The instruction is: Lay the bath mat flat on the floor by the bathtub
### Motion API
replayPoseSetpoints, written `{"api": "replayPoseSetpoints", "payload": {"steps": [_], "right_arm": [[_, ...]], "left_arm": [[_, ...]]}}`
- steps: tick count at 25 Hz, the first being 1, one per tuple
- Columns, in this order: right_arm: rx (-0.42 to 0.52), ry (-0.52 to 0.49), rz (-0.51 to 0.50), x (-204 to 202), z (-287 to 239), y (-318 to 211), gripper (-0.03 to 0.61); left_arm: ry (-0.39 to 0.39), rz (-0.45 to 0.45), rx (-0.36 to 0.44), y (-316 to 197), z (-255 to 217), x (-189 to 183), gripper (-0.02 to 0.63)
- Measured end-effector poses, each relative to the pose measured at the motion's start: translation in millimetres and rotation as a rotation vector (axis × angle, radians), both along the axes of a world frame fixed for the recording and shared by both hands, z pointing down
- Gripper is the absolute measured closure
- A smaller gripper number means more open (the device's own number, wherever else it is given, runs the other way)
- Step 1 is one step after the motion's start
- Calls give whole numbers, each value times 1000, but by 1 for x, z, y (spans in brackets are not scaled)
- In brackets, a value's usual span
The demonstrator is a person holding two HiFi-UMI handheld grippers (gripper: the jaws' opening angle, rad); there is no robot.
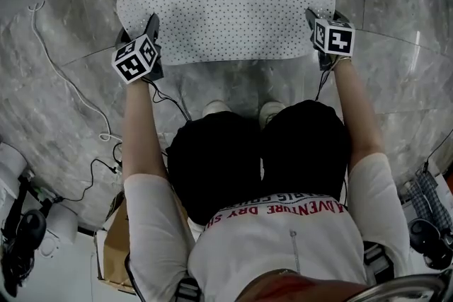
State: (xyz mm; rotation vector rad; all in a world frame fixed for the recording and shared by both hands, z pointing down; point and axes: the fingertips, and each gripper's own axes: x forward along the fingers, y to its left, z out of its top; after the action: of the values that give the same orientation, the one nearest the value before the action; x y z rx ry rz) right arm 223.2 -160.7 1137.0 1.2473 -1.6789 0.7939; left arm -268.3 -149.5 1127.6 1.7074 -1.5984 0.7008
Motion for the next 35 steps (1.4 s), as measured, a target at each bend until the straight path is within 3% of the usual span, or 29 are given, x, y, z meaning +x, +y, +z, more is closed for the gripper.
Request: {"api": "replayPoseSetpoints", "payload": {"steps": [4,7,10,11,13,16,19,27,35], "right_arm": [[65,88,49,17,-11,-11,296],[91,80,65,19,-24,-19,296],[100,54,11,-1,-32,-22,298],[97,43,-6,-10,-34,-21,314],[100,21,-28,-26,-41,-21,407],[129,-32,-55,-50,-63,-27,540],[156,-103,-89,-70,-97,-31,568],[239,-174,-136,-104,-252,-30,569],[348,-253,-143,-130,-477,-21,569]], "left_arm": [[-102,-108,60,-1,-9,-30,226],[-109,-100,79,-3,-21,-35,224],[-98,-62,102,-8,-37,-27,231],[-89,-52,101,-9,-41,-22,249],[-82,-43,92,-12,-51,-11,414],[-76,-28,105,-21,-75,5,587],[-44,31,140,-29,-111,27,601],[126,249,156,-27,-258,112,601],[172,311,235,-17,-488,150,601]]}}
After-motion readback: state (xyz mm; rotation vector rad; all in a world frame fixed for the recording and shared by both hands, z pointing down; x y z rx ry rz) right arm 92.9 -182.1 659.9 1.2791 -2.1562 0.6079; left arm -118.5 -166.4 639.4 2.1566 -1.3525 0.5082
